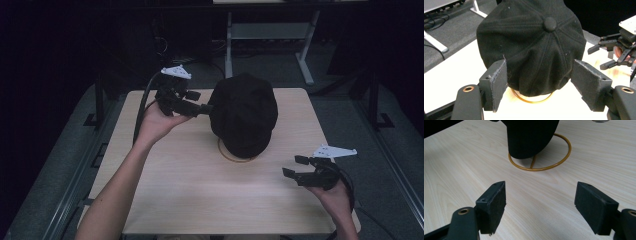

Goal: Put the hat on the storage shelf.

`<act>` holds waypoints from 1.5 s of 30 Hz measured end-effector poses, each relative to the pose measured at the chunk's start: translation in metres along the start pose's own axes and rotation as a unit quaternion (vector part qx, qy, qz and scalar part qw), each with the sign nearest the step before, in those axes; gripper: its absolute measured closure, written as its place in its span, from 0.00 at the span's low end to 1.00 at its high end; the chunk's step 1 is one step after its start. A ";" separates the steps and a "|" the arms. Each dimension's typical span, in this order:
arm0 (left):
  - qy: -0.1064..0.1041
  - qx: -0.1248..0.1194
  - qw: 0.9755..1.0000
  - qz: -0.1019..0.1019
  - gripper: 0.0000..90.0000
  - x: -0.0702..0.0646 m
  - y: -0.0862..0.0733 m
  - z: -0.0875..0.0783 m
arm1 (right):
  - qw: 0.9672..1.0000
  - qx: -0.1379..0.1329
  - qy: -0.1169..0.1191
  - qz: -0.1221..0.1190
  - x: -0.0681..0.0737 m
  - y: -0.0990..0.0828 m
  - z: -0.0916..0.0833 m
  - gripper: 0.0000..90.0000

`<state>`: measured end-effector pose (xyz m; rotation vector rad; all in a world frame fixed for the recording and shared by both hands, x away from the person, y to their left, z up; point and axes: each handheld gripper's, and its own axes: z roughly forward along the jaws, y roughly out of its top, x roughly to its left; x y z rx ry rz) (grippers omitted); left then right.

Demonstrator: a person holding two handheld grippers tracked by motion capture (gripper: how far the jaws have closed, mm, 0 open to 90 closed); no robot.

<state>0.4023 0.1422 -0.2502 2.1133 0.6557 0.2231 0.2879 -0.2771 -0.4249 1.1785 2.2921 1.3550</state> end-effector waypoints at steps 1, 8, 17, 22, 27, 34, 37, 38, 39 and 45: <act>0.002 0.001 1.000 0.000 0.31 0.000 -0.001 0.000 | 1.000 0.000 0.000 0.000 0.000 0.000 0.000 0.28; 0.007 0.005 1.000 -0.003 0.31 0.000 -0.011 -0.003 | 1.000 0.001 -0.001 -0.003 0.001 0.000 0.000 0.28; 0.013 0.006 1.000 0.000 0.30 -0.002 -0.025 -0.010 | 1.000 0.008 -0.001 -0.005 0.002 -0.002 -0.001 0.28; 0.015 0.005 1.000 -0.005 0.30 -0.002 -0.035 -0.011 | 1.000 0.010 -0.002 -0.006 0.003 -0.003 0.000 0.28; 0.013 0.009 1.000 -0.015 0.30 0.001 -0.047 -0.010 | 1.000 0.012 -0.002 -0.007 0.005 -0.005 0.002 0.28; 0.014 0.006 0.999 -0.028 0.30 0.005 -0.060 -0.010 | 1.000 0.014 -0.003 -0.006 0.005 -0.005 0.003 0.28; 0.015 0.004 0.999 -0.033 0.29 0.005 -0.065 -0.010 | 1.000 0.016 -0.002 -0.007 0.006 -0.005 0.004 0.28; 0.016 0.006 0.999 -0.032 0.29 0.005 -0.067 -0.010 | 1.000 0.017 -0.002 -0.007 0.006 -0.005 0.004 0.28; 0.015 0.007 0.999 -0.035 0.29 0.005 -0.068 -0.010 | 1.000 0.018 -0.002 -0.007 0.006 -0.005 0.004 0.28; 0.019 0.004 0.999 -0.037 0.29 0.003 -0.075 -0.012 | 1.000 0.019 -0.002 -0.011 0.007 -0.005 0.005 0.28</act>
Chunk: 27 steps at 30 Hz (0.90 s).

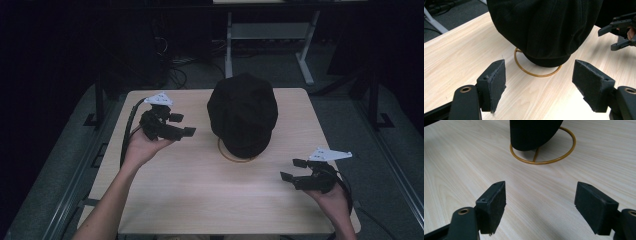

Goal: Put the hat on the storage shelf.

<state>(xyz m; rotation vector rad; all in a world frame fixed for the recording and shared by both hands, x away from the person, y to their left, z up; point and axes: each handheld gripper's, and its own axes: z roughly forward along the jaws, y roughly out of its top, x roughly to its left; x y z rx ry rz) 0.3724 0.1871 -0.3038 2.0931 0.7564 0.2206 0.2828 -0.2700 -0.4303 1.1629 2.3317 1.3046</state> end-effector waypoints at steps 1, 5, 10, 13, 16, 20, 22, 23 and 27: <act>0.000 -0.001 1.000 0.002 0.29 0.000 -0.001 0.000 | 1.000 0.000 0.000 0.000 0.000 0.000 0.000 0.28; 0.000 0.000 1.000 -0.002 0.29 -0.001 -0.007 0.000 | 1.000 0.001 0.000 -0.003 0.001 0.000 0.000 0.28; 0.000 -0.001 1.000 -0.010 0.29 -0.001 -0.016 -0.002 | 1.000 0.005 0.001 -0.001 0.001 0.000 0.001 0.28; 0.002 -0.001 1.000 -0.011 0.29 -0.001 -0.021 -0.003 | 1.000 0.008 -0.002 0.000 0.002 -0.001 0.000 0.28; 0.003 -0.002 1.000 -0.015 0.29 -0.001 -0.026 -0.003 | 1.000 0.007 -0.004 -0.003 0.002 -0.001 0.000 0.28; 0.006 -0.005 1.000 -0.021 0.29 -0.002 -0.035 -0.005 | 1.000 0.009 -0.004 -0.006 0.003 -0.002 0.001 0.27; 0.009 -0.006 1.000 -0.024 0.29 -0.002 -0.038 -0.005 | 1.000 0.010 -0.002 -0.005 0.003 -0.002 0.002 0.27; 0.009 -0.004 1.000 -0.023 0.29 -0.002 -0.040 -0.006 | 1.000 0.011 -0.002 -0.005 0.003 -0.002 0.003 0.27; 0.011 -0.004 1.000 -0.026 0.29 -0.002 -0.049 -0.006 | 1.000 0.013 0.000 -0.007 0.004 -0.002 0.004 0.27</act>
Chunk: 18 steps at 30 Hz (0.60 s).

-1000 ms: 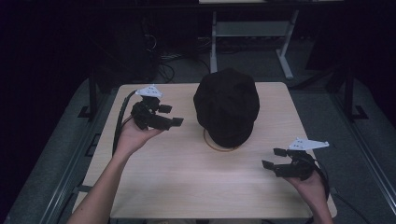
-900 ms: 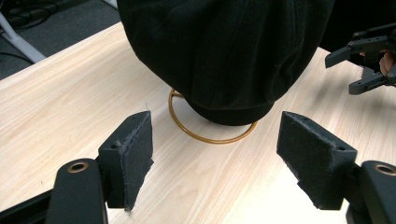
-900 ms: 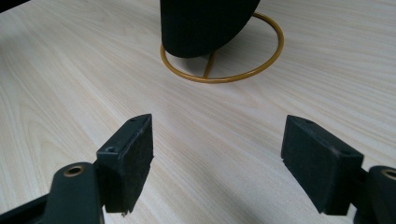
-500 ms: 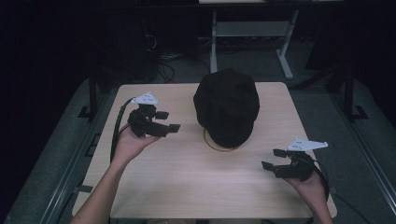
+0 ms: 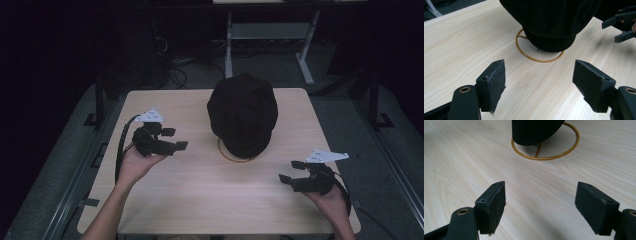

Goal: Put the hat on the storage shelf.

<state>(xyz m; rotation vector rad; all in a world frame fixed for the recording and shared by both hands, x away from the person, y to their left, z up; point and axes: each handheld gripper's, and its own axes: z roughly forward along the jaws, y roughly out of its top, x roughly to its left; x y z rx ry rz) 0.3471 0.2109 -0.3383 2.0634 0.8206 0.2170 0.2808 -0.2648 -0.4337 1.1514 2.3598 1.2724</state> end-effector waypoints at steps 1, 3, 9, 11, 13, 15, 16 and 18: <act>0.001 -0.001 1.000 -0.003 0.29 0.000 -0.003 0.000 | 1.000 0.001 0.000 0.001 0.001 0.000 0.000 0.27; 0.004 0.000 1.000 0.001 0.29 -0.001 -0.008 -0.001 | 1.000 0.002 0.000 0.000 0.001 0.000 0.000 0.27; 0.006 0.004 1.000 -0.001 0.28 0.000 -0.021 0.000 | 1.000 0.007 0.000 -0.001 0.002 0.000 0.001 0.27; 0.009 -0.001 1.000 -0.003 0.28 0.000 -0.026 -0.001 | 1.000 0.007 0.000 0.000 0.002 -0.001 0.001 0.27; 0.013 -0.011 1.000 -0.005 0.28 -0.001 -0.033 -0.003 | 1.000 0.005 0.000 -0.002 0.002 -0.001 0.002 0.27; 0.013 -0.019 1.000 -0.011 0.28 -0.001 -0.042 -0.003 | 1.000 0.004 0.001 -0.002 0.003 -0.002 0.002 0.27; 0.015 -0.019 1.000 -0.012 0.28 -0.001 -0.046 -0.003 | 1.000 0.004 0.000 -0.003 0.004 -0.002 0.002 0.27; 0.016 -0.019 1.000 -0.015 0.28 -0.001 -0.054 -0.002 | 1.000 0.004 0.001 -0.006 0.004 -0.002 0.002 0.27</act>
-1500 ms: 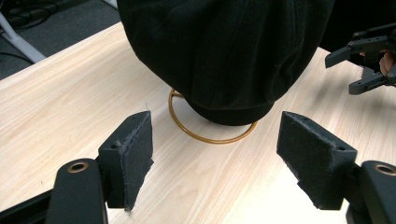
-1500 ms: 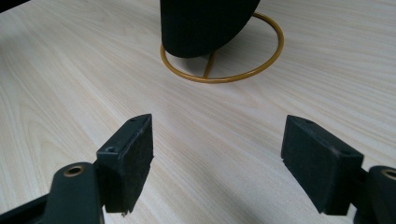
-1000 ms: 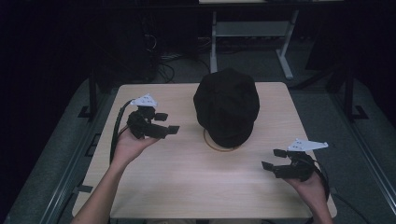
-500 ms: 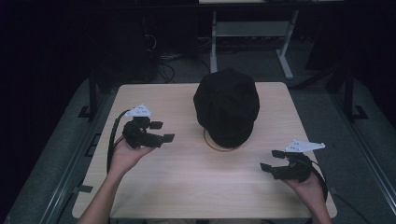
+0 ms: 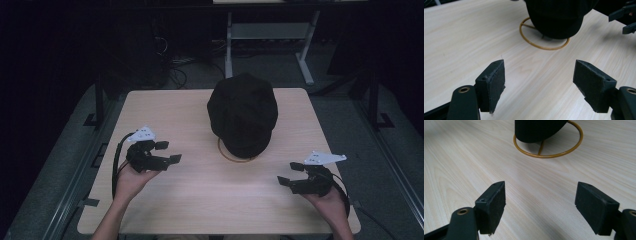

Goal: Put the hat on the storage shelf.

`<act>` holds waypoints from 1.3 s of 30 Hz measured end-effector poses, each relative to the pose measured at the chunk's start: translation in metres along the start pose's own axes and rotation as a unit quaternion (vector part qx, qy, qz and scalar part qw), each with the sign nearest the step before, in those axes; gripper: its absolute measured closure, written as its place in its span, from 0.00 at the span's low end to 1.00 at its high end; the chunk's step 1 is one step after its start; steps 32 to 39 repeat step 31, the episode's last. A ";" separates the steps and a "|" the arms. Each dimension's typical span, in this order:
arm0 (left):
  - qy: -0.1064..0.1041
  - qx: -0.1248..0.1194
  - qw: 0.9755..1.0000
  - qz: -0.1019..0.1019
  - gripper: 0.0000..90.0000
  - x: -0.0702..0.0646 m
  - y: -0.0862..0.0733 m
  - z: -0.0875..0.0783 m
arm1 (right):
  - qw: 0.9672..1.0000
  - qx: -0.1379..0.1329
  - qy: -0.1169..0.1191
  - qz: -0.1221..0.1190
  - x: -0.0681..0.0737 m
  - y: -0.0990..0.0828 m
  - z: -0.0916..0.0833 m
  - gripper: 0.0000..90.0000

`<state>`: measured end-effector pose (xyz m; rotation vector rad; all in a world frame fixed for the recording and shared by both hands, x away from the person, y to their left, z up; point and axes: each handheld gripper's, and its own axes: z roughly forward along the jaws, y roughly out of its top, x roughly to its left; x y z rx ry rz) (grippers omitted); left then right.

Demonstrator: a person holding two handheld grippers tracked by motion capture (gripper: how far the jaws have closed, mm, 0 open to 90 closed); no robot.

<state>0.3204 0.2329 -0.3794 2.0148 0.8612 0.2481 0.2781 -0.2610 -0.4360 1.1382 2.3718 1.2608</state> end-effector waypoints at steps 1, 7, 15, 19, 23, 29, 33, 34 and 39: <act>0.004 0.003 1.000 -0.001 0.28 0.000 -0.004 0.000 | 1.000 -0.001 0.000 0.001 0.001 0.000 0.000 0.27; 0.017 0.003 1.000 -0.007 0.28 -0.003 -0.022 -0.005 | 1.000 0.002 0.005 -0.003 0.003 0.000 0.002 0.27; 0.037 0.004 0.999 -0.011 0.27 -0.010 -0.043 -0.015 | 1.000 0.005 0.010 -0.011 0.007 0.002 0.004 0.27; 0.046 -0.001 0.999 -0.007 0.26 -0.014 -0.053 -0.018 | 1.000 -0.001 0.012 -0.009 0.009 0.001 0.003 0.27; 0.053 -0.009 0.999 -0.011 0.26 -0.019 -0.063 -0.022 | 1.000 -0.005 0.012 -0.010 0.012 -0.001 0.002 0.27; 0.054 -0.005 0.998 -0.016 0.24 -0.025 -0.081 -0.024 | 0.999 -0.011 0.021 -0.026 0.020 0.000 0.004 0.27; 0.059 -0.002 0.998 -0.013 0.24 -0.026 -0.079 -0.022 | 0.999 -0.013 0.026 -0.029 0.020 0.000 0.005 0.27; 0.059 -0.002 0.998 -0.013 0.24 -0.026 -0.079 -0.022 | 0.999 -0.013 0.026 -0.029 0.020 0.000 0.005 0.27; 0.059 -0.002 0.998 -0.013 0.24 -0.026 -0.079 -0.022 | 0.999 -0.013 0.026 -0.029 0.020 0.000 0.005 0.27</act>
